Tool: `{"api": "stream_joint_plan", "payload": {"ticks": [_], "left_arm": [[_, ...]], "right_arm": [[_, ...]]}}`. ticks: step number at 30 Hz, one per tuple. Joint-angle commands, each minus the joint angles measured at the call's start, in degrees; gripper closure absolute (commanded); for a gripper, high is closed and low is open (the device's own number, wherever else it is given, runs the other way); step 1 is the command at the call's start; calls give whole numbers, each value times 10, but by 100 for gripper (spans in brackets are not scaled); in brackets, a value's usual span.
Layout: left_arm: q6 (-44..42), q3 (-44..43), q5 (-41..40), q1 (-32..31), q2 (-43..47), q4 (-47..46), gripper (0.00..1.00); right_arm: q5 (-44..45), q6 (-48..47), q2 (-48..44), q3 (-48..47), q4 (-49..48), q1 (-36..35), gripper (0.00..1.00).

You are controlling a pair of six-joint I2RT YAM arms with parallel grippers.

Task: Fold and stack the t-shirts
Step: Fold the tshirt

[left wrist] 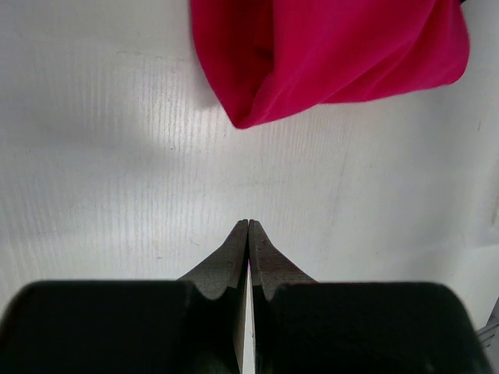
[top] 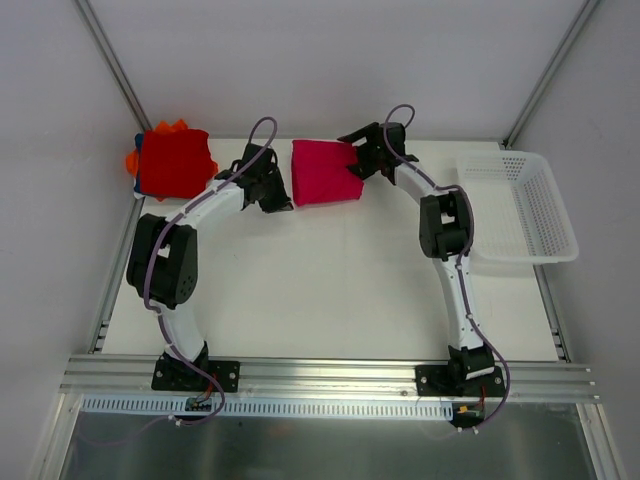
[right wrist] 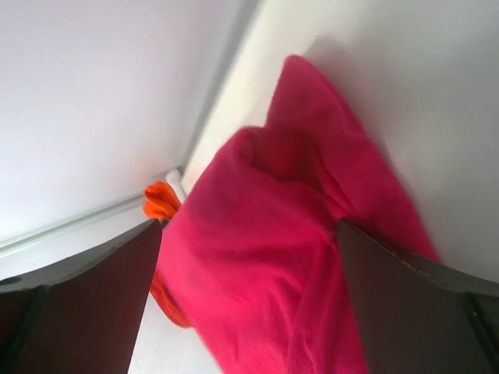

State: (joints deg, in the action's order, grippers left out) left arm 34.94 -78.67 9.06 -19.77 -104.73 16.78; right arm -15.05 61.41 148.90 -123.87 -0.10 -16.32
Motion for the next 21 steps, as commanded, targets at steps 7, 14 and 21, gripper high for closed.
{"api": "stream_joint_plan", "payload": {"ticks": [7, 14, 21], "left_arm": [[0, 40, -26, 2, 40, -26, 100], [16, 86, -29, 2, 66, -56, 100], [4, 166, -47, 26, 98, -159, 77]], "right_arm": [[83, -98, -128, 12, -105, 5, 1], [109, -175, -351, 219, -120, -2, 1], [157, -270, -581, 430, -34, -18, 0]]}}
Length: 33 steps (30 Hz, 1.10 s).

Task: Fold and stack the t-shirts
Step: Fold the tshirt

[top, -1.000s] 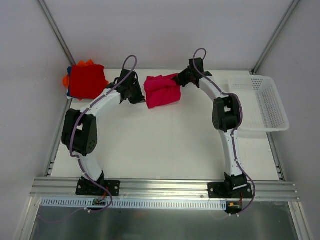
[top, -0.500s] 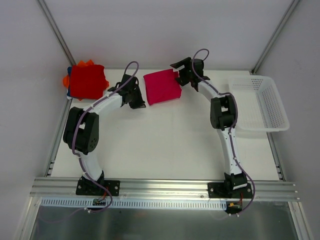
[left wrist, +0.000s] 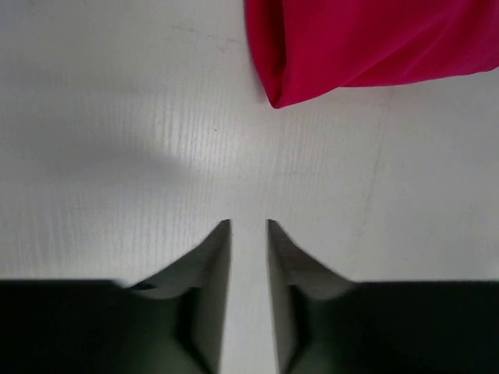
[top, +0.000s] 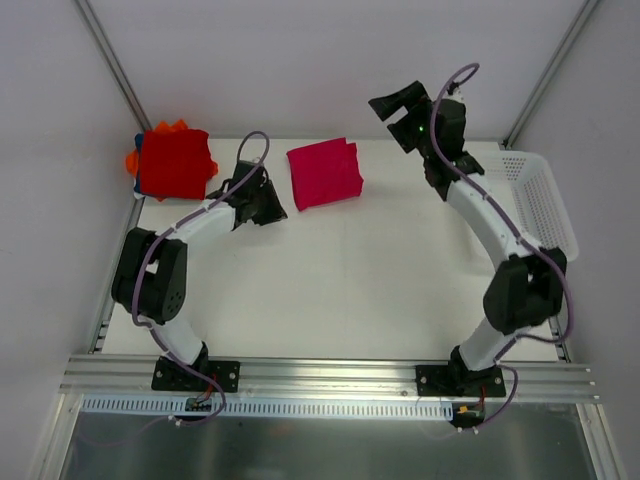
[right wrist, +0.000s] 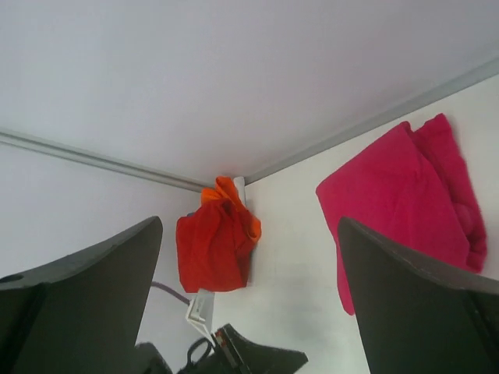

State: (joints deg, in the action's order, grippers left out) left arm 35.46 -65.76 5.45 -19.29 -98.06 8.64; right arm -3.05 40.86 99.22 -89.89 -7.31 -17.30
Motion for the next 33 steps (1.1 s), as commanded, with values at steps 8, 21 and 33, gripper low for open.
{"api": "stream_joint_plan", "payload": {"ticks": [8, 21, 33], "left_arm": [[49, 106, 148, 108, -50, -302, 1], [133, -4, 98, 108, -172, -315, 1], [163, -243, 34, 31, -331, -203, 1]], "right_arm": [[84, -59, -341, 370, 37, -8, 1], [114, -103, -587, 451, 174, -8, 1], [124, -134, -610, 439, 207, -8, 1]]}}
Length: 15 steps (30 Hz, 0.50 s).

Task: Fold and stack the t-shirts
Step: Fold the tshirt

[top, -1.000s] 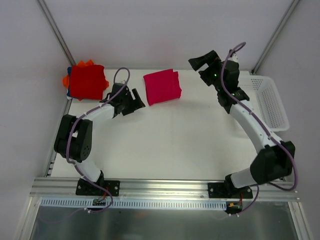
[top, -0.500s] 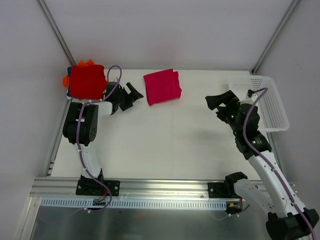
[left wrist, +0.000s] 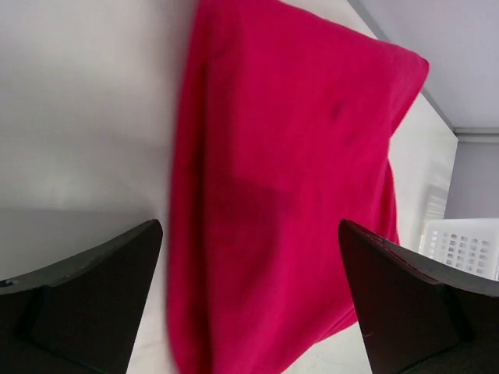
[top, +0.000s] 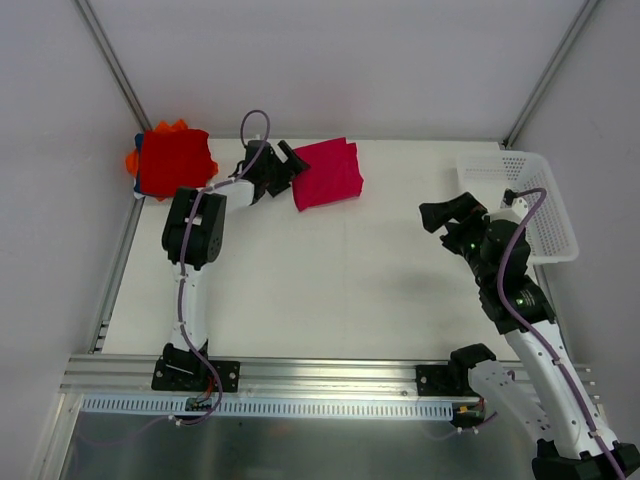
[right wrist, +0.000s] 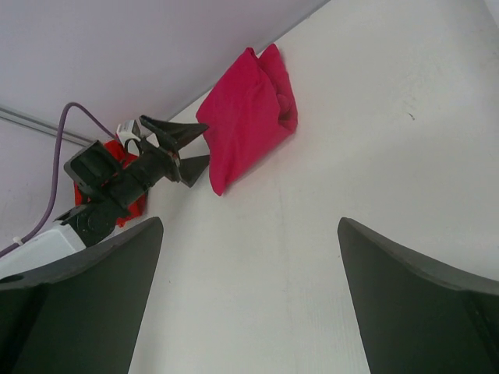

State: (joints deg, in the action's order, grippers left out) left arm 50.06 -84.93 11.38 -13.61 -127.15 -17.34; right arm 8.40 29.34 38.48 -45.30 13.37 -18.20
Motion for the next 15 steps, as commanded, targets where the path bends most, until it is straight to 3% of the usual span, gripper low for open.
{"api": "stream_joint_plan", "payload": {"ticks": [1, 4, 5, 8, 9, 10, 15], "left_arm": [[24, -69, -27, -32, -52, 64, 2], [35, -122, -22, -48, -92, 79, 14], [36, -136, -23, -53, -101, 82, 38], [33, -159, -33, -57, -111, 91, 78], [29, -165, -35, -58, -113, 101, 96], [24, -173, -35, -57, -115, 109, 100], [-8, -186, -36, -57, -115, 121, 100]], "right_arm": [[11, -21, -3, -6, 0, 1, 1], [19, -29, -6, -1, 2, 1, 1], [21, -32, -9, -1, 2, 2, 0], [28, -39, -20, 7, 5, 2, 1], [29, -40, -24, 10, 6, 2, 1], [33, -41, -32, 15, 6, 2, 1], [34, -36, -46, 34, 7, 3, 1]]}}
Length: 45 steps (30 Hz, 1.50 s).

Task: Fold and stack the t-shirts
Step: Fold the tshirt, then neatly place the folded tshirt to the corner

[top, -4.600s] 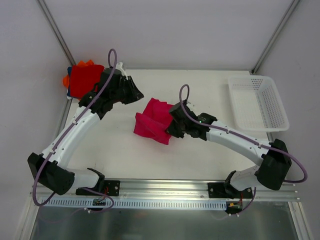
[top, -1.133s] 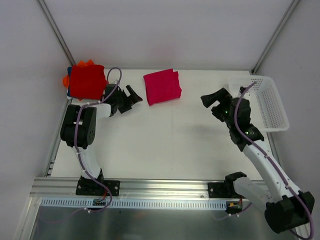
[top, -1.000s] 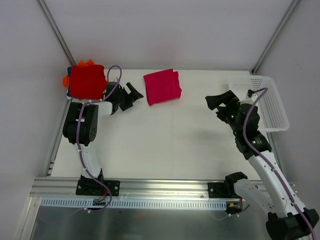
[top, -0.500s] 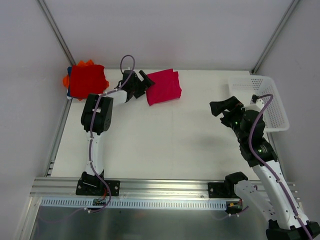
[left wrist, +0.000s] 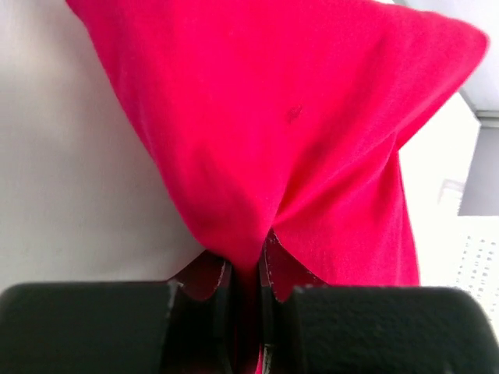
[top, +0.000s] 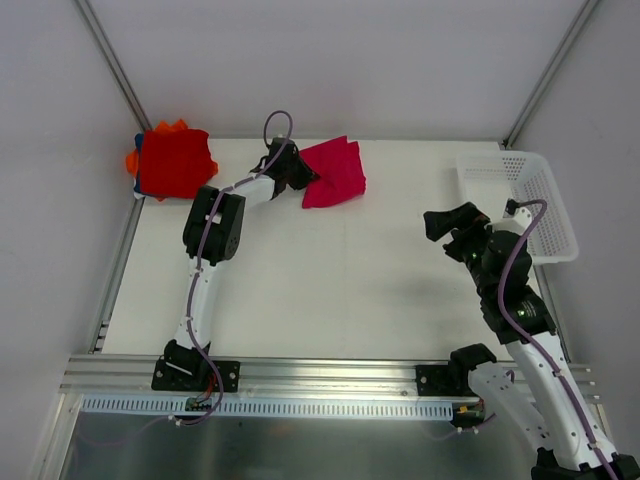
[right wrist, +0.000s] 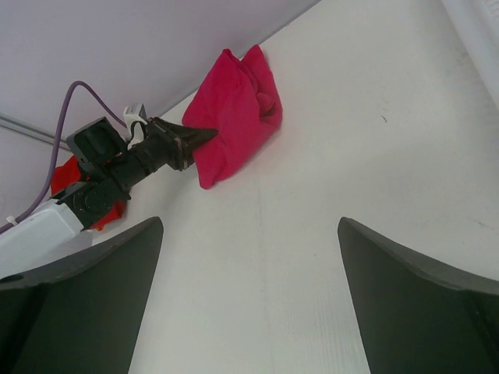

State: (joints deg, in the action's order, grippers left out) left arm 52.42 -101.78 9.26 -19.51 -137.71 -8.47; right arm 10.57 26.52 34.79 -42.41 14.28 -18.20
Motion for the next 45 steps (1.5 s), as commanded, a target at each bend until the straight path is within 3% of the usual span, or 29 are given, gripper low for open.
{"api": "stream_joint_plan", "payload": {"ticks": [1, 5, 9, 16, 26, 36, 45], "left_arm": [[-38, -18, -13, 3, -3, 34, 100], [-95, -35, 3, 15, 17, 53, 100], [-189, -86, 11, 39, 29, 130, 100], [-305, -93, 24, 85, 67, 174, 100], [-448, -138, -41, 110, 110, 263, 100], [-519, -201, -90, 132, 134, 323, 100], [-552, -194, -126, 166, 147, 333, 100]], "right_arm": [[9, -4, -11, 9, -2, 3, 1], [-2, 5, -18, 15, -2, 3, 1], [-8, 11, -31, 21, -3, 4, 1], [-7, 23, -62, 43, -4, 4, 1], [19, 32, -119, 87, -4, 5, 0], [4, 52, -101, 121, -32, 5, 0], [0, 57, -88, 150, -57, 5, 0]]}}
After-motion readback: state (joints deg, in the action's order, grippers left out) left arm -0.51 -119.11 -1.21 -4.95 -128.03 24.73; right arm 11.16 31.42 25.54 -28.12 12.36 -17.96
